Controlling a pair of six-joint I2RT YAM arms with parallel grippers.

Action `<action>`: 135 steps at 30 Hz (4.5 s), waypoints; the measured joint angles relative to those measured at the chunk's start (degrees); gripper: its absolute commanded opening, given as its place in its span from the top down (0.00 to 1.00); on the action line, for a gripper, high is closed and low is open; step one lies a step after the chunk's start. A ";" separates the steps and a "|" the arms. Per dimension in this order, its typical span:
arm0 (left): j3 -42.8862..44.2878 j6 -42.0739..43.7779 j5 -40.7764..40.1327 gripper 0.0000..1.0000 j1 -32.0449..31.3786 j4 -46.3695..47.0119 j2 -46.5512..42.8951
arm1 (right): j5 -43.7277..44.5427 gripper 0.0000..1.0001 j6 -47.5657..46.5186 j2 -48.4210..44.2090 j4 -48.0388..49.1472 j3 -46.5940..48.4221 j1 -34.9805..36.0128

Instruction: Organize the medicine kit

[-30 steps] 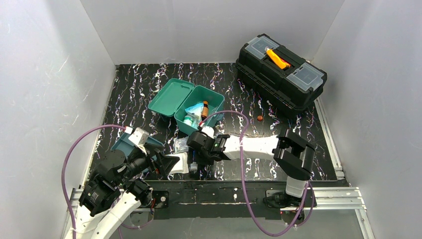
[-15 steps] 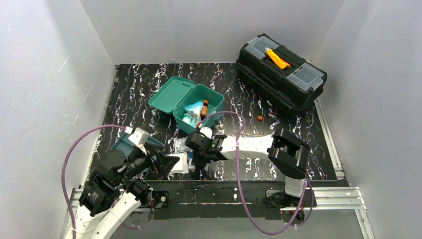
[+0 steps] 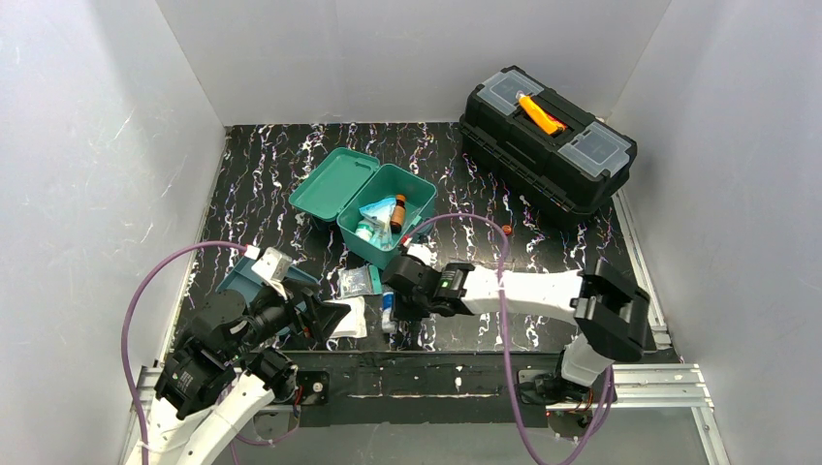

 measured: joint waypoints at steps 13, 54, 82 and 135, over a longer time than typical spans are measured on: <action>0.00 0.00 -0.42 0.02 0.00 -0.33 -0.02 | -2.10 0.99 -7.96 -15.74 -6.54 -2.93 0.00; 0.00 -0.02 -1.68 0.02 0.00 -0.81 -2.19 | 2.97 0.86 -1.57 4.59 -5.11 22.38 -23.04; 0.00 -0.31 -4.02 0.02 0.00 -0.96 -2.91 | -2.19 0.38 -8.55 -12.35 4.17 5.86 -16.59; 0.07 -5.22 -18.97 0.02 0.00 -5.51 -3.41 | -5.81 0.88 -9.81 24.81 0.74 23.34 0.79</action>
